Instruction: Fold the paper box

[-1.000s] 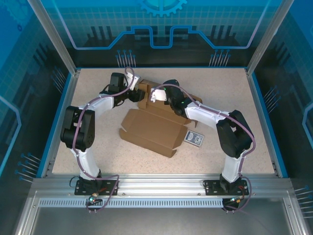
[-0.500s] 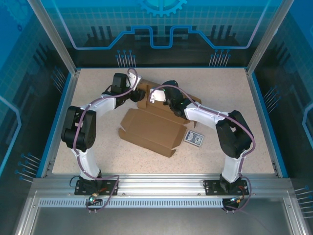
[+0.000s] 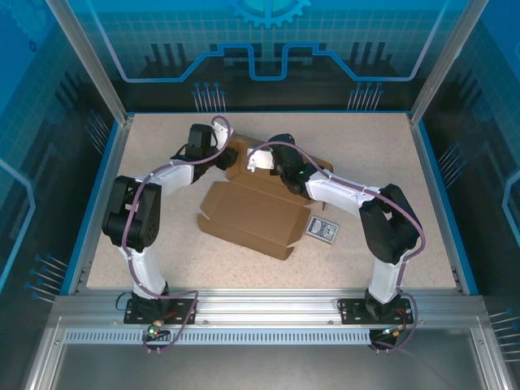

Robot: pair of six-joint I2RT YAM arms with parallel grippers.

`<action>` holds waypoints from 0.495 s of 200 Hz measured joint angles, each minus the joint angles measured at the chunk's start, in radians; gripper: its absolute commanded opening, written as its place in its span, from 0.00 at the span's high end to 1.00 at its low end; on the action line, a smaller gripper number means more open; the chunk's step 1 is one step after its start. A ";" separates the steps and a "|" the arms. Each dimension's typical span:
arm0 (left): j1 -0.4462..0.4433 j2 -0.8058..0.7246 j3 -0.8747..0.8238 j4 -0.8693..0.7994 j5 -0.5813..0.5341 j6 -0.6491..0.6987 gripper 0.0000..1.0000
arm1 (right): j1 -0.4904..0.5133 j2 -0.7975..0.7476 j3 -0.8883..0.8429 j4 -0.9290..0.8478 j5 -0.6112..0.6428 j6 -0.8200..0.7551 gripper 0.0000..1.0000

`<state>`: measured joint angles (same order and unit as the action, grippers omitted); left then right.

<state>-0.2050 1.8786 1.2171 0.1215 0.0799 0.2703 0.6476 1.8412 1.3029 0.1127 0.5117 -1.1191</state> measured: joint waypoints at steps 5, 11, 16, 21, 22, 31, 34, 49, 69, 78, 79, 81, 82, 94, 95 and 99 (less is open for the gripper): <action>0.000 0.000 -0.005 0.008 -0.003 0.001 0.54 | 0.000 0.000 0.000 0.000 -0.001 0.000 1.00; -0.001 0.000 -0.010 0.018 -0.005 0.002 0.54 | 0.000 -0.001 0.000 0.000 -0.003 0.001 1.00; -0.002 0.000 -0.012 0.021 -0.006 0.002 0.54 | 0.000 -0.001 0.000 -0.001 -0.003 0.002 1.00; -0.002 0.000 -0.013 0.023 -0.006 0.000 0.54 | 0.000 -0.002 0.000 -0.002 -0.004 0.003 1.00; -0.003 0.000 -0.014 0.025 -0.007 0.000 0.54 | 0.000 -0.002 0.000 -0.003 -0.005 0.004 1.00; -0.004 0.000 -0.014 0.028 -0.012 -0.001 0.55 | 0.000 -0.003 0.000 -0.007 -0.006 0.008 1.00; -0.005 0.000 -0.014 0.028 -0.014 -0.001 0.56 | 0.000 -0.004 0.000 -0.008 -0.007 0.009 1.00; -0.014 0.000 -0.014 0.032 -0.033 -0.001 0.56 | 0.000 -0.009 0.000 -0.014 -0.007 0.016 1.00; -0.029 0.001 -0.014 0.037 -0.071 -0.001 0.57 | 0.000 -0.016 0.000 -0.023 -0.007 0.020 1.00; -0.037 0.004 -0.014 0.041 -0.089 -0.002 0.57 | 0.000 -0.018 0.000 -0.026 -0.007 0.023 1.00; -0.038 0.005 -0.014 0.042 -0.093 -0.002 0.57 | 0.000 -0.018 0.000 -0.026 -0.007 0.023 1.00; -0.039 0.007 -0.014 0.042 -0.095 -0.002 0.57 | 0.000 -0.018 0.000 -0.026 -0.007 0.023 1.00; -0.040 0.007 -0.013 0.042 -0.096 -0.002 0.57 | 0.000 -0.018 0.000 -0.026 -0.007 0.023 1.00; -0.045 0.015 -0.010 0.042 -0.116 -0.002 0.59 | 0.000 -0.018 0.000 -0.029 -0.008 0.023 1.00; -0.046 0.016 -0.009 0.042 -0.118 -0.002 0.59 | 0.000 -0.018 0.000 -0.029 -0.008 0.023 1.00; -0.047 0.020 -0.006 0.042 -0.124 -0.002 0.60 | 0.000 -0.018 0.000 -0.030 -0.008 0.023 1.00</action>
<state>-0.2520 1.8988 1.2114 0.1635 -0.0441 0.2680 0.6479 1.8233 1.3029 0.0826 0.5041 -1.0958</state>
